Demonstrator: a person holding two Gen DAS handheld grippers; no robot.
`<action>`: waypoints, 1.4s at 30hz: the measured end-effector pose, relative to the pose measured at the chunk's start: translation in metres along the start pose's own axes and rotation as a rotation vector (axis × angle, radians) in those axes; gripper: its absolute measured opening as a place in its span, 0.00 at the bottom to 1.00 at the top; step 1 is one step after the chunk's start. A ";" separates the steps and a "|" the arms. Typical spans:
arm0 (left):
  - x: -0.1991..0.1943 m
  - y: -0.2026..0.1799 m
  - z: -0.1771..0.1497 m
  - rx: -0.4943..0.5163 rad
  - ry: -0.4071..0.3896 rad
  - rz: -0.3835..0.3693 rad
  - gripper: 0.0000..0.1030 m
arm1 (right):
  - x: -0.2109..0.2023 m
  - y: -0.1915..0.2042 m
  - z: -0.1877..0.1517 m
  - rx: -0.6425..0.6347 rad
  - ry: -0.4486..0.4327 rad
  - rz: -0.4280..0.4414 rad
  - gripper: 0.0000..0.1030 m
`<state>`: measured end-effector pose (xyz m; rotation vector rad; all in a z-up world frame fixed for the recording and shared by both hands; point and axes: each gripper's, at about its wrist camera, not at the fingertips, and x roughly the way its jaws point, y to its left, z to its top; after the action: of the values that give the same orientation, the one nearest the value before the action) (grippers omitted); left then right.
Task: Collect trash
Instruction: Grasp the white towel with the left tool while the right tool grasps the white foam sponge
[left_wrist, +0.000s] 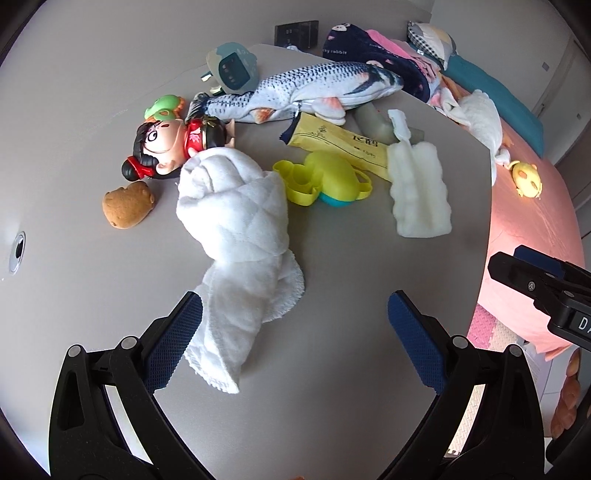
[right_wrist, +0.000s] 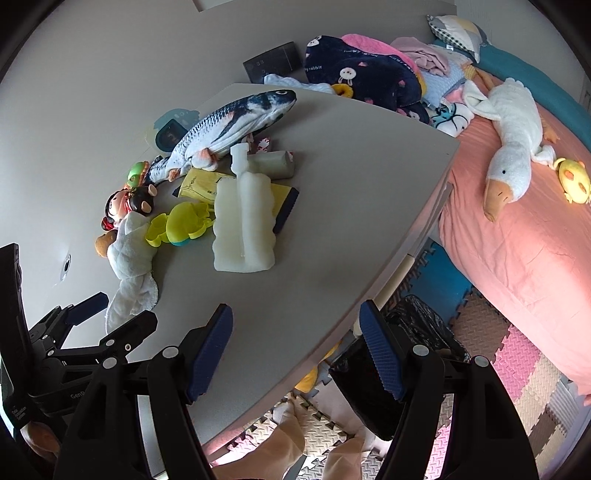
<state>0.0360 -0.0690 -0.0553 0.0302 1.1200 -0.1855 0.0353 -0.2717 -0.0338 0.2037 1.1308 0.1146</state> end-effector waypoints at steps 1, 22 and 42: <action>0.002 0.003 0.002 -0.004 0.002 0.003 0.94 | 0.003 0.003 0.002 -0.002 0.003 0.002 0.70; 0.036 0.027 0.025 -0.034 0.032 0.009 0.94 | 0.054 0.043 0.050 -0.074 0.032 -0.041 0.70; 0.037 0.029 0.023 0.026 0.015 0.057 0.94 | 0.070 0.052 0.050 -0.139 0.033 -0.085 0.43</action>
<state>0.0764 -0.0481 -0.0801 0.0869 1.1301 -0.1492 0.1108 -0.2131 -0.0636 0.0304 1.1580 0.1205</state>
